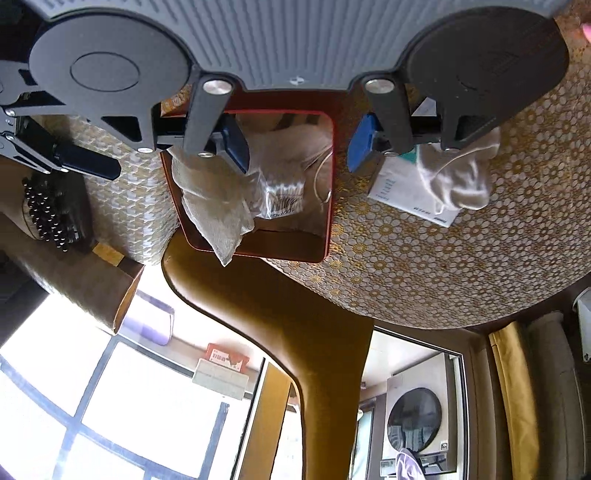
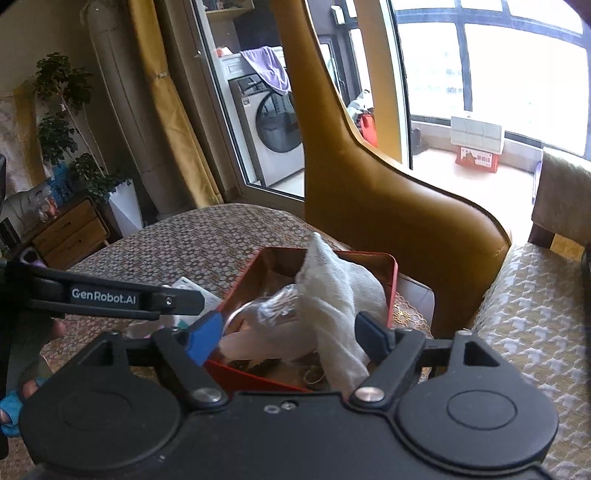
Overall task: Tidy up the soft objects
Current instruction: 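Open both tools to release swab bag and gauze in the box, then move both open tools back toward the white cloth and pink packet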
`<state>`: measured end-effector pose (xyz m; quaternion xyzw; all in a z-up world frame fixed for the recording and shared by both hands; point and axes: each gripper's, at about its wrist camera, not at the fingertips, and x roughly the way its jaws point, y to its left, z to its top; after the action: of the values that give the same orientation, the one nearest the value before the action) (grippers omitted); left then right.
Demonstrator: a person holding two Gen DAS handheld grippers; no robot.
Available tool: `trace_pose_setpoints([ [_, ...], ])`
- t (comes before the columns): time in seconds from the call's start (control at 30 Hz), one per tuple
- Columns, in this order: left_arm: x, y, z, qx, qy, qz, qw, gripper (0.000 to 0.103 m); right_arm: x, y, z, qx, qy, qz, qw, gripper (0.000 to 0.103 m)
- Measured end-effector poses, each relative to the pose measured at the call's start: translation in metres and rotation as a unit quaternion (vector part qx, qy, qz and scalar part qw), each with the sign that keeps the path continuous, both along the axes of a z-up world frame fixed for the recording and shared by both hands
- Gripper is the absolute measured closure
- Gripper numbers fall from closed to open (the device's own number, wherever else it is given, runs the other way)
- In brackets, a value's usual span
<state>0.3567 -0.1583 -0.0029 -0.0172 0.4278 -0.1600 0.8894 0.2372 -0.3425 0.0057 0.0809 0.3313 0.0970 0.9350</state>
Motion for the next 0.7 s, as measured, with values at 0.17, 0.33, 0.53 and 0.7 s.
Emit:
trace_pose_setpoints([
  [0.17, -0.022, 0.021, 0.009, -0.01, -0.008, 0.001, 0.9999, 0.04, -0.016, 0.014, 0.01, 0.0, -0.01, 0.016, 1.0, 0.018],
  [0.33, -0.045, 0.045, 0.014, -0.012, -0.02, -0.001, 0.9997, 0.04, -0.032, 0.036, 0.019, -0.002, -0.022, 0.04, 0.999, 0.012],
  [0.53, -0.068, 0.079, 0.017, -0.017, -0.03, 0.003, 0.9994, 0.025, -0.047, 0.066, 0.028, -0.01, -0.035, 0.067, 0.997, 0.007],
  [0.7, -0.079, 0.104, 0.018, -0.012, -0.037, 0.006, 0.9992, 0.025, -0.06, 0.088, 0.027, -0.026, -0.048, 0.09, 0.994, 0.006],
])
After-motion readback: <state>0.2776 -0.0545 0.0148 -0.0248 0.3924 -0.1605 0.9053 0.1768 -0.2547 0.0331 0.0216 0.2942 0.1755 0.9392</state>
